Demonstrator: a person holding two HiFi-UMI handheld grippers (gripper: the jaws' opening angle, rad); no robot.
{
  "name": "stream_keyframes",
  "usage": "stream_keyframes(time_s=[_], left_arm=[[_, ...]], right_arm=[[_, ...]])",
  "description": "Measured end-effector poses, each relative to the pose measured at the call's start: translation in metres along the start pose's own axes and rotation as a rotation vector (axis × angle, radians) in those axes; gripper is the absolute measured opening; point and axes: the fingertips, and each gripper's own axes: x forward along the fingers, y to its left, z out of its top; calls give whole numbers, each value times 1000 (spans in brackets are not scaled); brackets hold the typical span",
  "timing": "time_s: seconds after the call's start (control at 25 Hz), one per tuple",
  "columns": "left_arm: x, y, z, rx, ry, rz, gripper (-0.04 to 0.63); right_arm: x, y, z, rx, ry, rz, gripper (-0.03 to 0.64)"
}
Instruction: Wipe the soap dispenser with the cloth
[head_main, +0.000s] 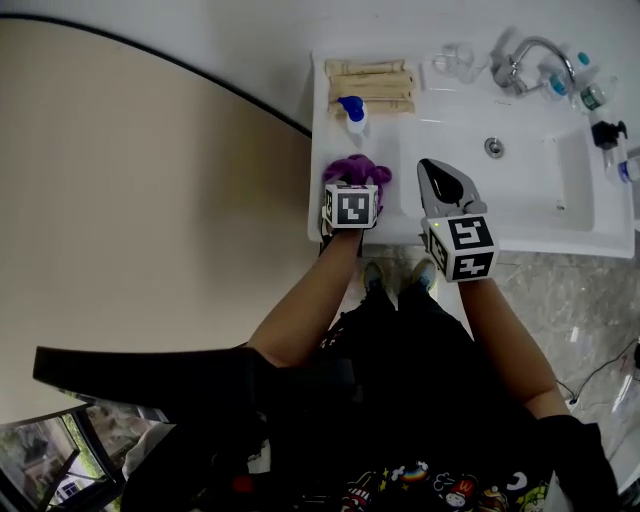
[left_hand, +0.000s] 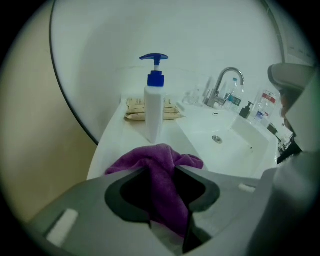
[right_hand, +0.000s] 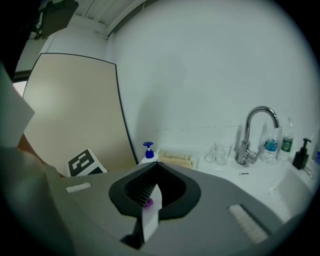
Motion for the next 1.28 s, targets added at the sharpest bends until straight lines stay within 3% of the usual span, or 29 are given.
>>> stream_keyframes(time_s=[0.28, 0.68, 1.16, 1.28], left_arm=[[2, -4, 3, 42, -36, -11, 104], [-33, -4, 70, 77, -270, -10, 92], [-93, -7, 129, 97, -466, -15, 92], [-97, -3, 138, 114, -480, -15, 92]], right_arm=[[6, -10, 0, 15, 10, -10, 25], [8, -12, 3, 1, 10, -17, 25], [28, 5, 22, -20, -25, -9, 25], [30, 10, 25, -21, -27, -11, 25]])
